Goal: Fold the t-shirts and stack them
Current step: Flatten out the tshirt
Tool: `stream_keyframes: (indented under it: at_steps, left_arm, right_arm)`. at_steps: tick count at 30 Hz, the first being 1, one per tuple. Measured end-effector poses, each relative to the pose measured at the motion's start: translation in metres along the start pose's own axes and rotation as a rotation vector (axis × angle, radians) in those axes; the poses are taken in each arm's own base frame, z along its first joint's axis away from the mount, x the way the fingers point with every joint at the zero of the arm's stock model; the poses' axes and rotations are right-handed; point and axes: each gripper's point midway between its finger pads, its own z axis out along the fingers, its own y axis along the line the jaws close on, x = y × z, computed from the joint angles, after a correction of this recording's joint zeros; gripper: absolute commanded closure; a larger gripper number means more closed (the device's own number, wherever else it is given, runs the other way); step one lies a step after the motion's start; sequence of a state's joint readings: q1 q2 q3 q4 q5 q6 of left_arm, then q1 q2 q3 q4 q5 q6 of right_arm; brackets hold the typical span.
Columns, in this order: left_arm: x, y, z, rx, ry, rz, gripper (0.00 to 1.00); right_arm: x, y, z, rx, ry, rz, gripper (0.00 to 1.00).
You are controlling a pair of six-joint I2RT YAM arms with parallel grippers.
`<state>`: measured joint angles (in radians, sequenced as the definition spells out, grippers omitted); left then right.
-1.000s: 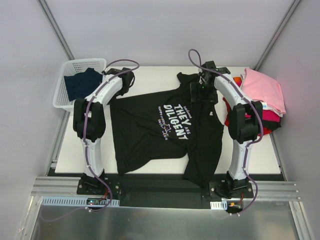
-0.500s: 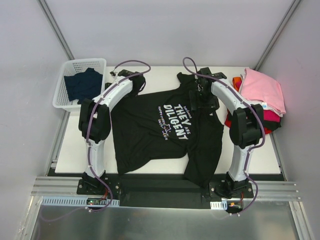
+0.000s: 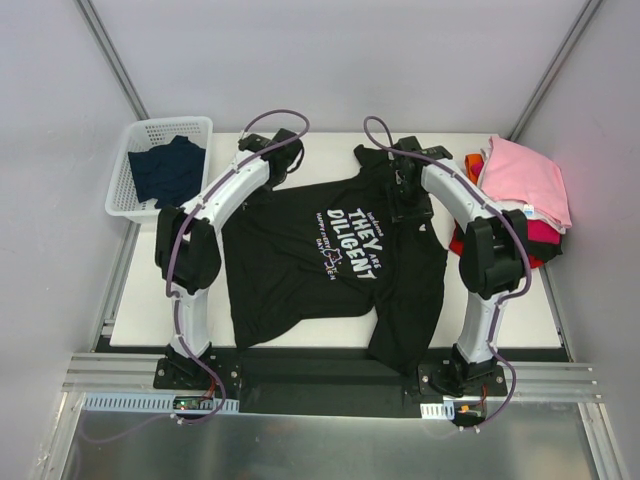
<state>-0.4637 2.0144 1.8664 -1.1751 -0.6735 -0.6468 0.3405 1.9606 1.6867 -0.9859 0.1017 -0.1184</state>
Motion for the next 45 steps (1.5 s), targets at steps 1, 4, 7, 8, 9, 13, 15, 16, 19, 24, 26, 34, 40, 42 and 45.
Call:
stream_keyframes:
  at_steps: [1,4,7,8,9,13,15,16,19,24,26,34,40,42,45]
  left_arm:
    - [-0.001,-0.001,-0.004,0.018,-0.002,-0.01,1.0]
    - [-0.007,-0.003,-0.016,0.073,-0.012,-0.041,1.0]
    - [-0.014,-0.007,-0.03,0.142,-0.019,-0.074,0.98]
    - [-0.015,-0.007,-0.033,0.157,-0.02,-0.08,0.97]
    - [-0.016,-0.008,-0.036,0.175,-0.018,-0.086,0.97]
    - [-0.016,-0.01,-0.05,0.24,-0.01,-0.104,0.91]
    - [-0.016,-0.01,-0.055,0.262,-0.008,-0.109,0.64]
    - [-0.016,-0.009,-0.058,0.27,-0.01,-0.113,0.56]
    - [-0.016,-0.008,-0.066,0.303,-0.014,-0.118,0.53]
    - [-0.011,-0.01,-0.083,0.374,-0.006,-0.113,0.31]
    - [-0.007,-0.01,-0.086,0.383,-0.002,-0.107,0.25]
    - [0.024,-0.005,-0.068,0.302,0.037,-0.05,0.64]
    - [0.03,0.004,-0.047,0.202,0.044,-0.046,0.73]
    - [0.031,0.004,-0.038,0.194,0.074,-0.075,0.71]
    - [0.035,0.01,-0.013,0.201,0.149,-0.156,0.67]
  right_arm:
    - [0.0,-0.002,-0.001,0.01,-0.001,0.005,0.1]
    - [0.007,-0.011,-0.008,0.053,-0.013,-0.007,0.0]
    - [0.017,-0.018,-0.023,0.074,-0.041,-0.016,0.0]
    - [0.021,-0.02,-0.029,0.075,-0.059,-0.015,0.0]
    - [0.025,-0.022,-0.036,0.078,-0.078,-0.012,0.0]
    - [0.033,-0.028,-0.057,0.084,-0.161,0.025,0.0]
    - [0.037,-0.027,-0.059,0.059,-0.199,0.048,0.03]
    - [0.042,-0.025,-0.057,0.046,-0.199,0.056,0.03]
    - [0.054,-0.018,-0.049,-0.013,-0.185,0.087,0.03]
    - [0.061,-0.011,-0.04,-0.09,-0.152,0.132,0.03]
    - [0.06,-0.013,-0.039,-0.078,-0.151,0.135,0.03]
    - [0.066,-0.031,-0.036,0.046,-0.131,0.09,0.03]
    - [0.06,-0.042,-0.039,0.11,-0.153,0.096,0.03]
    - [0.049,-0.045,-0.042,0.124,-0.172,0.102,0.03]
    - [0.034,-0.046,-0.04,0.127,-0.18,0.112,0.08]
